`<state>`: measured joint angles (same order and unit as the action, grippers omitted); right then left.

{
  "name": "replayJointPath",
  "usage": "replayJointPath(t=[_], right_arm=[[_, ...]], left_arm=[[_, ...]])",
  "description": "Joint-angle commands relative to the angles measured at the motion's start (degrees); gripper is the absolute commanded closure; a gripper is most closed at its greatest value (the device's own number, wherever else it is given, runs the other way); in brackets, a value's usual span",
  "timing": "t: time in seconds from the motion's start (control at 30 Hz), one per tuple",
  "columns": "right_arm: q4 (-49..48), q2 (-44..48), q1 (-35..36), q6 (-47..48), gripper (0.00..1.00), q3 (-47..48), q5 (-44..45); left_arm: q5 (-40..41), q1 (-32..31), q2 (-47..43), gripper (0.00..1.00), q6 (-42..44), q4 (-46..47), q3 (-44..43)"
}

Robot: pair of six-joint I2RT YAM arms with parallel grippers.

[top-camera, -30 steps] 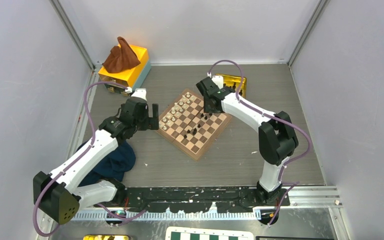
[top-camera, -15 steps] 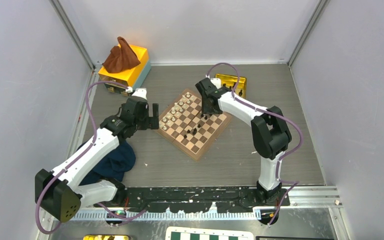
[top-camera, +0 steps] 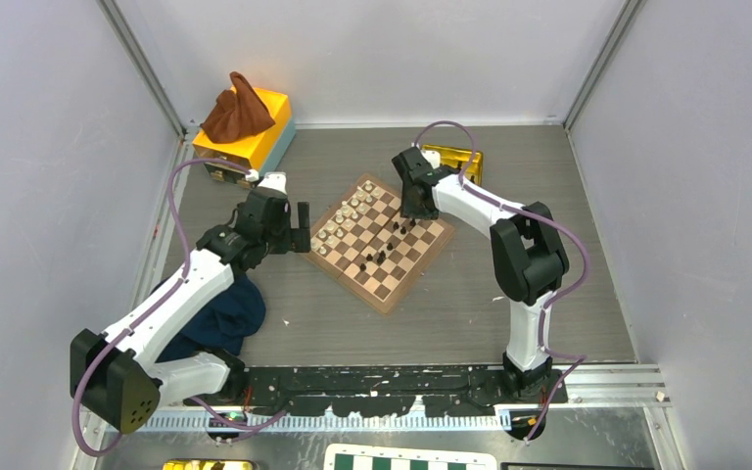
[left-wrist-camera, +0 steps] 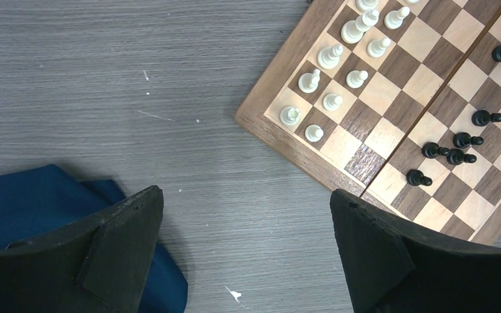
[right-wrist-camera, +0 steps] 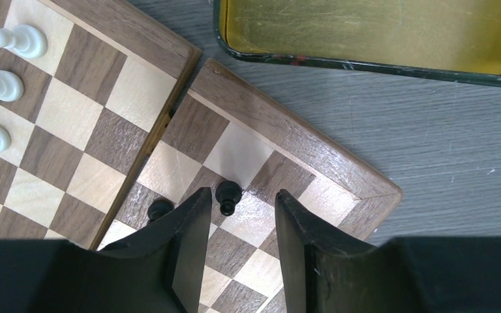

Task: Set up the chess pieces on the board
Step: Move the chess piece to the chessboard.

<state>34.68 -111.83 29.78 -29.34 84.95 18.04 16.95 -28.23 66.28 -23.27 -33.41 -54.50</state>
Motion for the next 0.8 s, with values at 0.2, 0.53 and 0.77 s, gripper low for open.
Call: replayJointPath(t=[0.2,0.53,0.77], right_arm=[[-1.18,-0.04,0.19,-0.9,0.54,2.97,-1.08],[-1.19,0.46,0.19,-1.42,0.59,1.54,-1.7],[-0.88,0.34,0.19,-1.41,0.64,1.67,-1.93]], left_arm=[[-0.6,0.81,0.11,0.0,1.13,1.99,-0.08],[-0.75,1.11,-0.58,0.0,0.77,1.91,0.7],[-0.96,1.23,-0.36,0.0,0.59,1.94,0.98]])
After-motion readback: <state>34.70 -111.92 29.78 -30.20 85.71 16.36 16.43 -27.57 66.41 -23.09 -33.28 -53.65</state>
